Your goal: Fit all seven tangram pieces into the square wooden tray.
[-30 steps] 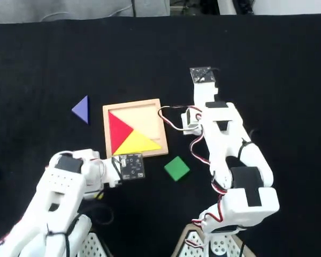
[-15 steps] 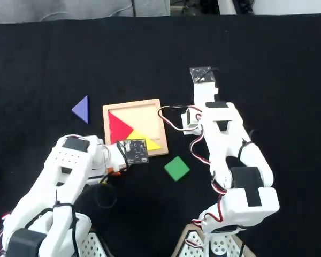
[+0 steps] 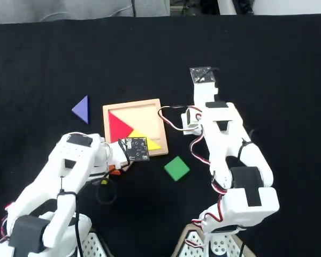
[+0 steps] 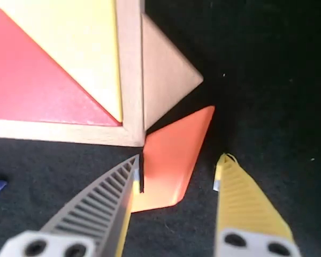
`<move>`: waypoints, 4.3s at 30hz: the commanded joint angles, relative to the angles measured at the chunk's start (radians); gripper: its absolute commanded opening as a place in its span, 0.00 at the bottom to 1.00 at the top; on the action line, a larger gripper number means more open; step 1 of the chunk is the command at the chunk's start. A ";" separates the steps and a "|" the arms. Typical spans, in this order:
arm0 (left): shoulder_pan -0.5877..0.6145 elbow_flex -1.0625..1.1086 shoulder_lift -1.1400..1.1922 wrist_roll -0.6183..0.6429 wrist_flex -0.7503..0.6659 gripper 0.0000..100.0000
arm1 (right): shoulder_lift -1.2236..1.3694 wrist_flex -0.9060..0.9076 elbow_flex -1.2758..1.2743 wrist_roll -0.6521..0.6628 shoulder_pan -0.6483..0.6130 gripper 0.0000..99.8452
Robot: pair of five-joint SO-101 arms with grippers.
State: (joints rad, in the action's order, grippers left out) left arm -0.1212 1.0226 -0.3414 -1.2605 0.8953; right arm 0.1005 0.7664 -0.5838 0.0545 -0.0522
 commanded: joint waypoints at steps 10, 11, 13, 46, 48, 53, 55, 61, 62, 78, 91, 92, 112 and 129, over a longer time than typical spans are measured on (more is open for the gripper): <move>0.058 -0.156 0.153 -0.057 0.100 0.22 | -0.005 0.006 0.054 0.000 0.011 0.01; 0.058 -0.173 0.169 -0.057 0.120 0.22 | -0.005 0.006 0.054 0.000 0.011 0.01; 0.058 -0.206 0.196 -0.054 0.155 0.22 | -0.005 0.006 0.054 0.000 0.011 0.01; 0.177 -0.321 0.100 0.396 0.180 0.09 | -0.005 0.006 0.054 0.002 0.009 0.01; 0.208 -0.289 0.100 0.446 0.087 0.09 | -0.005 0.006 0.054 0.002 0.011 0.01; 0.271 -0.222 0.101 0.539 -0.063 0.09 | -0.005 0.006 0.054 0.002 0.011 0.01; 0.274 -0.211 0.098 0.540 -0.068 0.09 | -0.005 0.006 0.054 0.002 0.011 0.01; 0.303 -0.214 0.098 0.540 -0.077 0.26 | -0.005 0.006 0.054 0.002 0.011 0.01; 0.309 -0.228 0.098 0.540 -0.078 0.25 | -0.005 0.006 0.054 0.002 0.011 0.01; 0.189 -0.277 0.160 0.540 0.031 0.24 | -0.005 0.006 0.054 0.002 0.008 0.01; 0.282 -0.400 0.359 0.532 0.034 0.24 | -0.005 0.006 0.054 0.002 0.008 0.01; 0.280 -0.394 0.359 0.517 0.035 0.24 | -0.005 0.006 0.054 0.002 0.008 0.01; 0.340 -0.432 0.358 0.385 0.038 0.24 | -0.007 0.006 0.054 0.002 0.009 0.01; 0.274 -0.371 0.008 0.465 0.244 0.25 | -0.005 0.008 0.054 0.034 0.006 0.01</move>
State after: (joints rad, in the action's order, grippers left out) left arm 0.1765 0.6252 -0.2202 -0.8155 1.1362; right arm 0.1005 0.7664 -0.5838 0.0806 -0.0522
